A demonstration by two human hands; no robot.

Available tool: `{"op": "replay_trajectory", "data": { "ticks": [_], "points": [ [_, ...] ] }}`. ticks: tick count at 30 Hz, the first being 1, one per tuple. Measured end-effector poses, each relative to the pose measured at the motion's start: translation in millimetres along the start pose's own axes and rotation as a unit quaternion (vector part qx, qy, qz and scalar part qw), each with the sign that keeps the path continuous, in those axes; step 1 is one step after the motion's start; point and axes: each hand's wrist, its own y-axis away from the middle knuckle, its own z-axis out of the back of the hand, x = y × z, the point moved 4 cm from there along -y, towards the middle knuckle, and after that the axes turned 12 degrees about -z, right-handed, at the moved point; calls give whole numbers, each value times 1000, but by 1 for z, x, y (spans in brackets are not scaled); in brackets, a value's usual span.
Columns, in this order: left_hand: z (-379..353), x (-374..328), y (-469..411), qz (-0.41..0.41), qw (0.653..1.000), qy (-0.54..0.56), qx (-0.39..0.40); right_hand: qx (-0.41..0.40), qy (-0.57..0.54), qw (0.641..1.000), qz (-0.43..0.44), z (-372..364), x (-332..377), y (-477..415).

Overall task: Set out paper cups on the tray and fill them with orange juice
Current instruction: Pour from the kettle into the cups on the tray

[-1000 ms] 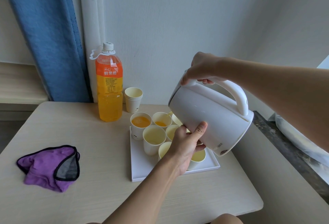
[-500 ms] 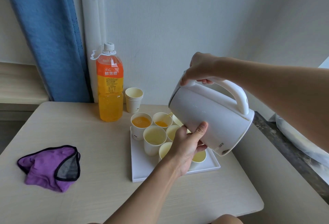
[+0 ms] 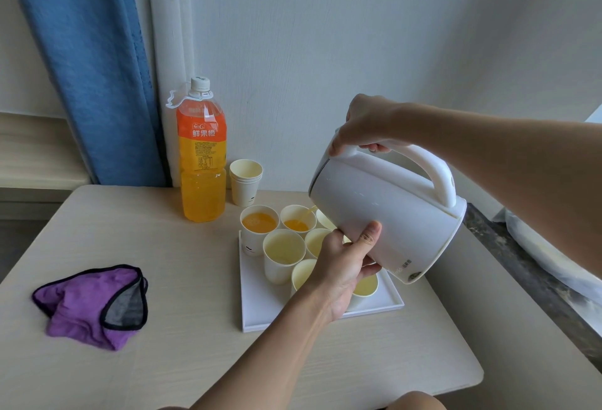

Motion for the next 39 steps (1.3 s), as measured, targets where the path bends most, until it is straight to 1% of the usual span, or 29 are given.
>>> {"op": "replay_trajectory", "data": {
  "ticks": [19,31,39],
  "points": [
    [3,6,-4,5,1000,3,-6,-16,26,999,14,-1,5,-5],
    [1,6,-5,4,999,36,-5,-60,87,994,29,-1,12,-7],
    [1,7,-5,6,999,45,-5,-66,109,991,39,-2,16,-6]
  ]
}}
